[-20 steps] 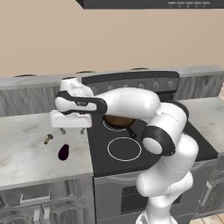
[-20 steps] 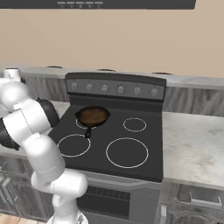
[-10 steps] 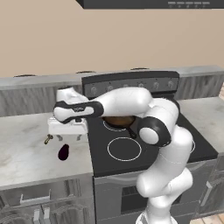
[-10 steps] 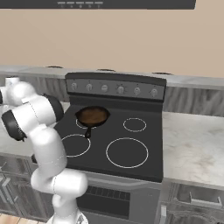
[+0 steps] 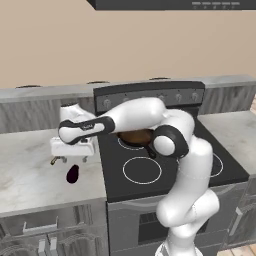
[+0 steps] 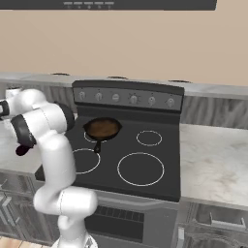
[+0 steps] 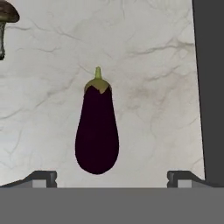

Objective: Put the mushroom and eggplant in the pan. Then turn on the rear left burner and set the heat to medium.

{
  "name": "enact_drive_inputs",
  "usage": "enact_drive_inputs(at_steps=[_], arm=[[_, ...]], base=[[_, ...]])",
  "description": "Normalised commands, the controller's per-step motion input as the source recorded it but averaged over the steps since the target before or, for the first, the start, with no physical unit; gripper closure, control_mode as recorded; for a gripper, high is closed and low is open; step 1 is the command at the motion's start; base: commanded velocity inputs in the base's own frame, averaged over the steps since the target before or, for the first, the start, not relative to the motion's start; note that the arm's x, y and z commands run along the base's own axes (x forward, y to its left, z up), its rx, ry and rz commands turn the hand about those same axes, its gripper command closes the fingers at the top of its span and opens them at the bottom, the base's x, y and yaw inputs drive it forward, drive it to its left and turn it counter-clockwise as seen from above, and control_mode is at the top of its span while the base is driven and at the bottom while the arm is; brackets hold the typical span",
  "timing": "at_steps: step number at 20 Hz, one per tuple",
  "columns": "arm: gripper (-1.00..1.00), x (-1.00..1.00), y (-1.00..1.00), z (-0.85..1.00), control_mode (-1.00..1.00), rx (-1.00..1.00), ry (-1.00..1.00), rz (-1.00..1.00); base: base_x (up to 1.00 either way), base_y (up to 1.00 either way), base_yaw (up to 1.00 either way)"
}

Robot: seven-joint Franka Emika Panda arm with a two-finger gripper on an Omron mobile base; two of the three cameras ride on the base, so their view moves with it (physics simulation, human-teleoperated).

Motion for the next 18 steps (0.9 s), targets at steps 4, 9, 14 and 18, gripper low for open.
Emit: enact_drive_inputs(at_steps=[4, 9, 14, 18], arm=[[-1.00, 0.26, 0.16, -0.26, -1.00, -0.01, -0.04, -0.02], [-1.00, 0.08, 0.04, -0.38, -1.00, 0.00, 0.00, -0.02], [-1.00, -0.01, -0.02, -0.50, -1.00, 0.00, 0.00, -0.06], [-1.00, 0.00, 0.00, -0.49, -1.00, 0.00, 0.00, -0.03]], base=[[0.00, 0.00, 0.00], [0.00, 0.00, 0.00], [0.00, 0.00, 0.00], [0.00, 0.00, 0.00]])
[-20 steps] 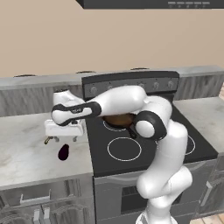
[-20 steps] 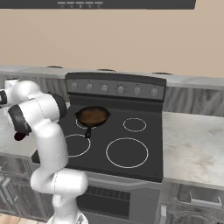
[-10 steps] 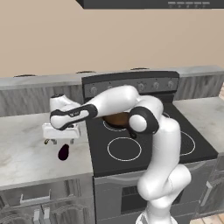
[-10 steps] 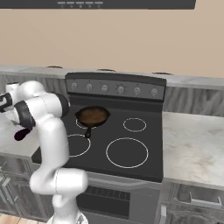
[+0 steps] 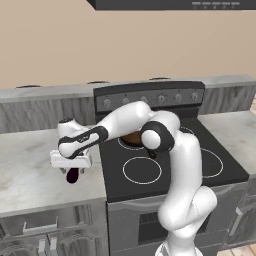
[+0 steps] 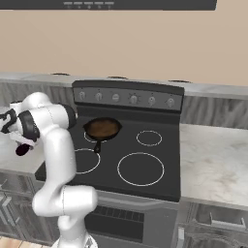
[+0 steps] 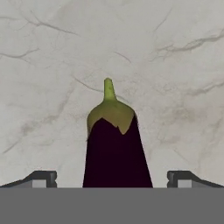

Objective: Put the mushroom and eggplant in the pan. Then turn on the rear left burner and set the heat to medium.

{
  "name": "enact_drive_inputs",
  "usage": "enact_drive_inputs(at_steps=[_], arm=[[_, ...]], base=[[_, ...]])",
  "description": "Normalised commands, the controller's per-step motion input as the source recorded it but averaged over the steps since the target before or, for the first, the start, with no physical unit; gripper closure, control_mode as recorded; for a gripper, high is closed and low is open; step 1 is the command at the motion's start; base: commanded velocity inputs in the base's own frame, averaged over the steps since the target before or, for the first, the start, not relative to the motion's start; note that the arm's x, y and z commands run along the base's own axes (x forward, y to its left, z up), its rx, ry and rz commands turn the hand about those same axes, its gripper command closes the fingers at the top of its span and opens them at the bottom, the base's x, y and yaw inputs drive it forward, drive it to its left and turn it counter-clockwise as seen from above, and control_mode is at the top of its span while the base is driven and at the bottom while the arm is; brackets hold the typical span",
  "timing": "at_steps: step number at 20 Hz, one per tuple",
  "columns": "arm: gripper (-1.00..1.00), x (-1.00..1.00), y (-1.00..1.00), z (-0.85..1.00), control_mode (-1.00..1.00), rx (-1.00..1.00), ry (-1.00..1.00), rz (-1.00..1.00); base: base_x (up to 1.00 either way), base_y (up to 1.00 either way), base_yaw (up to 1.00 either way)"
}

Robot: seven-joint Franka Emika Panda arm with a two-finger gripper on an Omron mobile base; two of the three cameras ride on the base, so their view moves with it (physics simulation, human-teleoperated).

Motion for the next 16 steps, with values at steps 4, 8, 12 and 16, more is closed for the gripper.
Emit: enact_drive_inputs(at_steps=[4, 8, 12, 16], arm=[[-1.00, 0.00, 0.00, -0.23, -1.00, 0.03, 0.00, 0.00], [1.00, 0.00, 0.00, -0.18, -1.00, 0.02, -0.01, 0.00], [1.00, 0.00, -0.03, 0.00, -1.00, 0.00, 0.01, 0.00], [1.00, 0.11, -0.50, 0.23, -1.00, -0.02, 0.04, 0.00]], base=[[0.00, 0.00, 0.00], [0.00, 0.00, 0.00], [0.00, 0.00, 0.00], [0.00, 0.00, 0.00]])
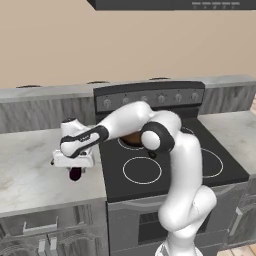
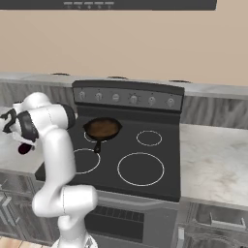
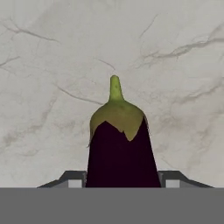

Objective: Put the mushroom and eggplant in the pan. Then turn on the rear left burner and set the heat to medium.

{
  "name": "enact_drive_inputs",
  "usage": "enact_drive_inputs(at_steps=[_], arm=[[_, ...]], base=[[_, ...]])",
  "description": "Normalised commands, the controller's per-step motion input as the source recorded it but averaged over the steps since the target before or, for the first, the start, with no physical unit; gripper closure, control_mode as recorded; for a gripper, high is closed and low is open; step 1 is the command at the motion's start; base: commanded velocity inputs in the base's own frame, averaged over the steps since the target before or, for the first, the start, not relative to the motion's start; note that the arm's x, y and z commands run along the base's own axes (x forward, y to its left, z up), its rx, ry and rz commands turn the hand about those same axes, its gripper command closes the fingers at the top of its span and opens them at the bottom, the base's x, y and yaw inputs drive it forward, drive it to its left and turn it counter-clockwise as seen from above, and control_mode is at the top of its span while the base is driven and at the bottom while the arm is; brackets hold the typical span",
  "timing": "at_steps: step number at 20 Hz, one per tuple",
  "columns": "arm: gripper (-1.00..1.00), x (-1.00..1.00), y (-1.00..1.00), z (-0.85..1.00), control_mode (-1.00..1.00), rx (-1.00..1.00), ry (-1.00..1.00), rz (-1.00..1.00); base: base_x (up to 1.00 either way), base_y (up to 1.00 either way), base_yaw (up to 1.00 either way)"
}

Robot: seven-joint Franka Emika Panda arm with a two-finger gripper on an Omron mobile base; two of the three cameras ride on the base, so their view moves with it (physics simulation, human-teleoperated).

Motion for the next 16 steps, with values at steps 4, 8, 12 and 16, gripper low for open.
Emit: enact_drive_inputs(at_steps=[4, 8, 12, 16], arm=[[1.00, 0.58, -0.95, 0.71, -1.00, -0.04, 0.08, -0.03], [1.00, 0.78, -0.99, 0.91, -1.00, -0.03, 0.02, 0.00], [1.00, 0.91, -1.00, 0.86, -1.00, -0.01, 0.03, 0.04], [1.00, 0.99, -1.00, 0.66, -1.00, -0.01, 0.00, 0.15]], base=[[0.00, 0.00, 0.00], [0.00, 0.00, 0.00], [0.00, 0.00, 0.00], [0.00, 0.00, 0.00]])
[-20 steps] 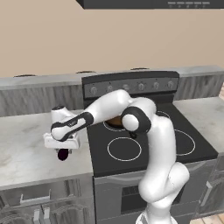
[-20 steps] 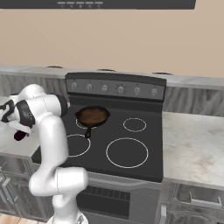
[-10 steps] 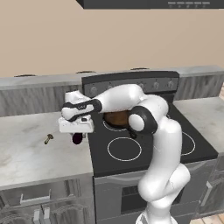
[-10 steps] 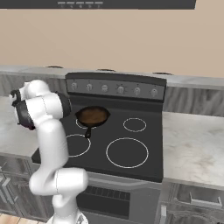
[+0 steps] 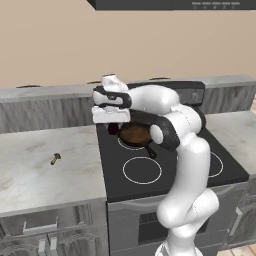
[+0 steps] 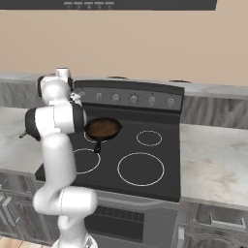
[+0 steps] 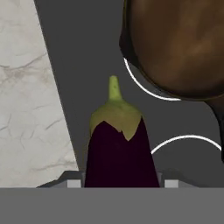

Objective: Put the mushroom and eggplant in the pan. Then turn on the rear left burner and set the heat to medium.

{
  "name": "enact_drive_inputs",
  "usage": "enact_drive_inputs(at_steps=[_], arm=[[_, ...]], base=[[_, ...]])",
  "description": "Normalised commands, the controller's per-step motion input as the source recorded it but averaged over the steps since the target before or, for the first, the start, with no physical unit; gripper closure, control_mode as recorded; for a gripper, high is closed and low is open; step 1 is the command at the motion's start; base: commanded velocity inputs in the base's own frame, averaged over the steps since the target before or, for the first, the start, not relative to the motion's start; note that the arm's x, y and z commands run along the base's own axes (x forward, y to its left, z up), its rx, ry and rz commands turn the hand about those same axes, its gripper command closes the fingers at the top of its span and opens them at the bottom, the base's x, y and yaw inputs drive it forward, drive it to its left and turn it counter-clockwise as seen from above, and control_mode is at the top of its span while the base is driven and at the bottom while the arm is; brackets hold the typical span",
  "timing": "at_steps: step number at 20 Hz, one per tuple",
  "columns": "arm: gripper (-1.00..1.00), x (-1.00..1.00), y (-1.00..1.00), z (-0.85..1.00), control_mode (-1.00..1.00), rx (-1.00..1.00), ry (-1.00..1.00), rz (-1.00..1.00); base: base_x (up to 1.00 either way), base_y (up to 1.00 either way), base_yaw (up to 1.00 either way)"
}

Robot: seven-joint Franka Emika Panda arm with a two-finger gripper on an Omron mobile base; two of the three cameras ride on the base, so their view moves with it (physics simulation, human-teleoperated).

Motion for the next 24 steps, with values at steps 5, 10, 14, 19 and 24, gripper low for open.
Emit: enact_drive_inputs(at_steps=[5, 10, 14, 19, 24], arm=[[1.00, 0.80, -0.99, 0.22, -1.00, -0.03, 0.00, 0.09], [1.00, 0.90, -1.00, 0.00, -1.00, 0.01, -0.03, 0.11], [1.00, 0.65, -1.00, -0.15, -1.00, 0.04, -0.06, 0.26], [1.00, 0.29, -0.57, -0.42, -1.00, 0.00, 0.00, 0.14], [1.00, 0.01, 0.17, -0.43, -1.00, 0.00, 0.04, 0.01]], base=[[0.00, 0.00, 0.00], [0.00, 0.00, 0.00], [0.00, 0.00, 0.00], [0.00, 0.00, 0.00], [0.00, 0.00, 0.00]])
